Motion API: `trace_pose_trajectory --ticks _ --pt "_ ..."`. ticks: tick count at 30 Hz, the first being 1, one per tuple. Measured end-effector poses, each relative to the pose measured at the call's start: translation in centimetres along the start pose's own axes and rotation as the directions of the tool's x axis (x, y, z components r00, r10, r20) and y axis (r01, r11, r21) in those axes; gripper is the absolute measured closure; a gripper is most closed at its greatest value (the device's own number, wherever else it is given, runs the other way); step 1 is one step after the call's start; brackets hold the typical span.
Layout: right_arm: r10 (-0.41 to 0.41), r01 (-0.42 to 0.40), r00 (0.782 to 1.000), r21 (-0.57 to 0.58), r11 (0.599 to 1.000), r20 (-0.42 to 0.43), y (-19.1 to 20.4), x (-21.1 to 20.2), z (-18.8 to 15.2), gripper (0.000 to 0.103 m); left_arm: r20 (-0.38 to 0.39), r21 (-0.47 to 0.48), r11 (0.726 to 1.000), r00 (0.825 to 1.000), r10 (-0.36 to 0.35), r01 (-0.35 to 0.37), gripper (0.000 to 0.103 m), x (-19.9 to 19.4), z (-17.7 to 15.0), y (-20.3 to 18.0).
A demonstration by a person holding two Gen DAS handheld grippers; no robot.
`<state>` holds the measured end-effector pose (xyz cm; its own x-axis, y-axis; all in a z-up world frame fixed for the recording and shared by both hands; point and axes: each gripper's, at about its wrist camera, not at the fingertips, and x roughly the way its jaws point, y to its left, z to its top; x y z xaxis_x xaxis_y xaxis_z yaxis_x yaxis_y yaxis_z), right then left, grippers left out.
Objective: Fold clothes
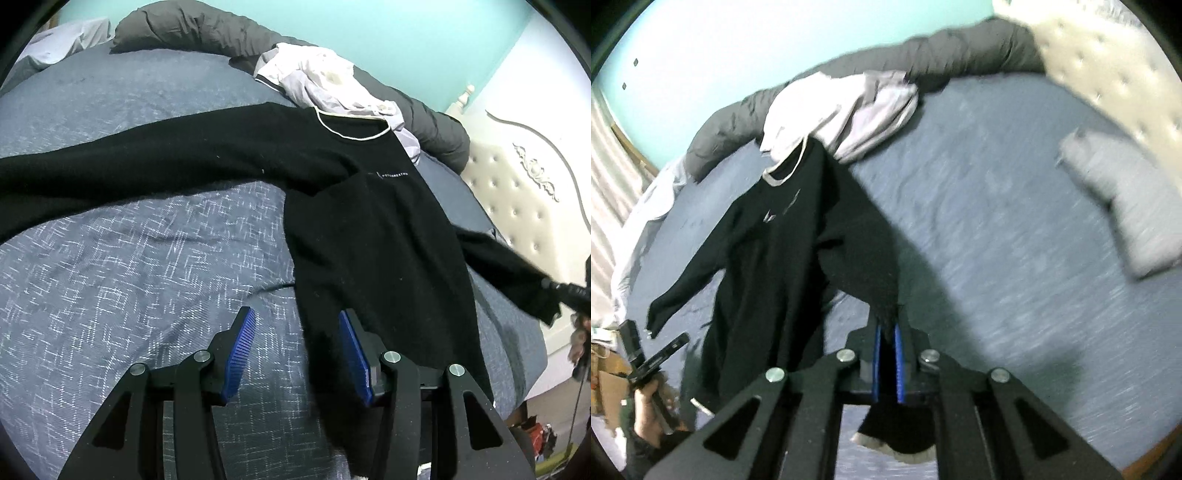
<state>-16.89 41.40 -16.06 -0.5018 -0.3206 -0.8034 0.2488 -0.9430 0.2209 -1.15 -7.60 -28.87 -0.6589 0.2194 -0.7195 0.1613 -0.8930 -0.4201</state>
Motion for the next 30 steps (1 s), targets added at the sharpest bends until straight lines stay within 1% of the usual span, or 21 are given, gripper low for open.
trace_pose_trajectory --ticks 2,4,6,8,10,13,15,17,19,20,21,22,23,24,26,28,30 --pt "-0.042 0.042 0.999 -0.006 0.999 0.034 -1.1 -1.3 0.9 0.098 0.003 -0.002 1.0 1.0 0.002 -0.002 0.052 -0.1 0.0 0.1" --pt "-0.061 0.061 0.998 -0.003 0.998 0.034 -1.9 -1.6 1.1 0.098 0.005 -0.003 1.0 1.0 0.003 -0.003 0.052 -0.1 0.0 0.1" --pt "-0.051 0.051 0.999 -0.001 0.999 -0.016 -2.5 -0.7 0.5 0.098 0.008 -0.004 1.0 1.0 0.001 -0.001 0.052 -0.1 0.1 0.0" --pt "-0.019 0.019 0.996 0.006 1.0 -0.089 -2.9 1.0 -1.1 0.098 0.012 -0.002 1.0 1.0 -0.003 0.003 0.052 -0.2 0.1 0.0" --pt "0.005 -0.005 0.987 0.0 1.0 -0.163 -3.0 2.8 -2.9 0.097 0.014 0.0 1.0 1.0 -0.002 0.002 0.052 -0.3 0.2 0.0" --pt "0.035 -0.036 0.969 -0.002 0.999 -0.243 -3.0 5.3 -5.8 0.096 0.011 -0.003 1.0 1.0 -0.001 0.001 0.052 -0.2 0.2 0.0" --pt "0.07 -0.067 0.963 0.018 0.998 -0.26 -3.0 6.0 -7.2 0.095 0.009 -0.003 1.0 1.0 0.0 0.001 0.052 -0.2 0.2 0.0" --pt "0.094 -0.086 0.966 0.046 0.995 -0.241 -3.3 5.8 -7.8 0.09 0.009 -0.001 1.0 1.0 0.0 0.0 0.052 -0.1 0.2 -0.1" --pt "0.121 -0.105 0.976 0.096 0.99 -0.181 -4.2 4.8 -7.9 0.085 0.01 -0.002 1.0 1.0 0.0 0.0 0.052 -0.1 0.2 0.0" --pt "0.142 -0.123 0.981 0.134 0.983 -0.136 -4.8 4.0 -7.9 0.074 0.01 -0.003 1.0 1.0 0.0 0.0 0.052 -0.1 0.3 0.0" --pt "0.159 -0.141 0.983 0.173 0.975 -0.093 -5.5 3.3 -7.9 0.06 0.01 -0.005 1.0 1.0 -0.002 0.002 0.052 -0.1 0.3 0.0" --pt "0.174 -0.159 0.983 0.208 0.965 -0.052 -6.3 2.6 -8.0 0.055 0.01 -0.007 1.0 1.0 -0.003 0.003 0.052 -0.1 0.3 0.1" --pt "0.187 -0.178 0.982 0.239 0.954 -0.013 -7.0 2.1 -8.1 0.052 0.011 -0.009 1.0 1.0 -0.005 0.005 0.052 -0.1 0.3 0.1" --pt "0.186 -0.184 0.982 0.261 0.948 0.017 -7.6 1.6 -8.2 0.052 0.011 -0.01 1.0 1.0 -0.007 0.007 0.052 -0.1 0.3 0.1" --pt "0.13 -0.136 0.991 0.274 0.952 0.039 -8.3 1.2 -8.1 0.052 0.011 -0.01 1.0 1.0 -0.008 0.008 0.052 -0.1 0.3 0.1" --pt "0.088 -0.089 0.996 0.313 0.946 0.02 -9.1 1.6 -8.3 0.052 0.011 -0.008 1.0 1.0 -0.007 0.007 0.052 -0.2 0.2 0.1" --pt "0.085 -0.076 0.996 0.337 0.938 -0.01 -9.5 2.3 -8.8 0.05 0.011 -0.009 1.0 1.0 -0.006 0.006 0.052 -0.2 0.2 0.1"
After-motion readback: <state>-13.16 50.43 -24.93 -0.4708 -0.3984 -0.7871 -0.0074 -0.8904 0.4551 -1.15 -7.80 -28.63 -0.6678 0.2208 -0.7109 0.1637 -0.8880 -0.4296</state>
